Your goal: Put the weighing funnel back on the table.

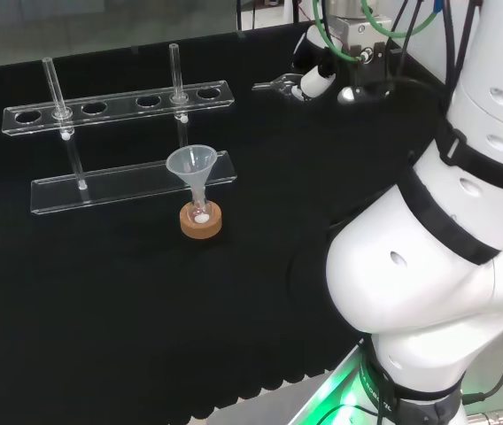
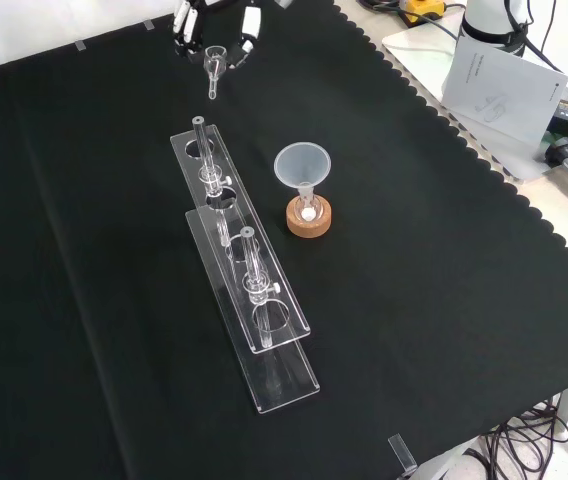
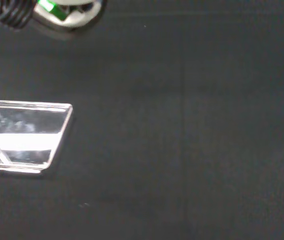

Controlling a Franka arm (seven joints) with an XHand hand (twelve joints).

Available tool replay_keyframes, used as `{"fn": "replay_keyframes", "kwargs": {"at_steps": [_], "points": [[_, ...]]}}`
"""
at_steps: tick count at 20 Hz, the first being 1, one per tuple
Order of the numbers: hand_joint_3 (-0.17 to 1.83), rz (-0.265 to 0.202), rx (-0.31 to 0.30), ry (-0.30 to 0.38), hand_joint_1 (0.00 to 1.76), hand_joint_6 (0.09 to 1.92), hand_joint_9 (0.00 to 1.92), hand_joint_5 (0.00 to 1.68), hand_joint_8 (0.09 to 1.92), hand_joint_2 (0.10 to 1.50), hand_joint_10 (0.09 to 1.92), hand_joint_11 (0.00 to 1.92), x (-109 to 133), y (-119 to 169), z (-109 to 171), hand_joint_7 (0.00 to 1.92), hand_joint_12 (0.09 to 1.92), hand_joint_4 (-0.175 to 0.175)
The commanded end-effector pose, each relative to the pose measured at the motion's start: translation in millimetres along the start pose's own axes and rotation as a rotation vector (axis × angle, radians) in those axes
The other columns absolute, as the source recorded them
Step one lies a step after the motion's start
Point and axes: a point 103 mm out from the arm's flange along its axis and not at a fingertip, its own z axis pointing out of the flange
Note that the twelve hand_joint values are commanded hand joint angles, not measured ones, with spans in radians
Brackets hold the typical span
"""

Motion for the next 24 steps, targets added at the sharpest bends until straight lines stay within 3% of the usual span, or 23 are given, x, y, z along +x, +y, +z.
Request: {"fn": "replay_keyframes", "kwargs": {"at_steps": [1, 24], "points": [[0.57, 0.016, -0.001, 0.021, 1.11, 0.65, 1.22, 1.27, 0.62, 0.7, 0.13, 0.94, -25.8, 22.9, 14.2, 0.76, 0.93, 0.175], [0.57, 0.023, 0.073, 0.035, 1.11, 0.64, 1.21, 1.27, 0.62, 0.7, 0.12, 0.93, -45.6, 75.2, 81.8, 0.76, 0.94, 0.175]]}}
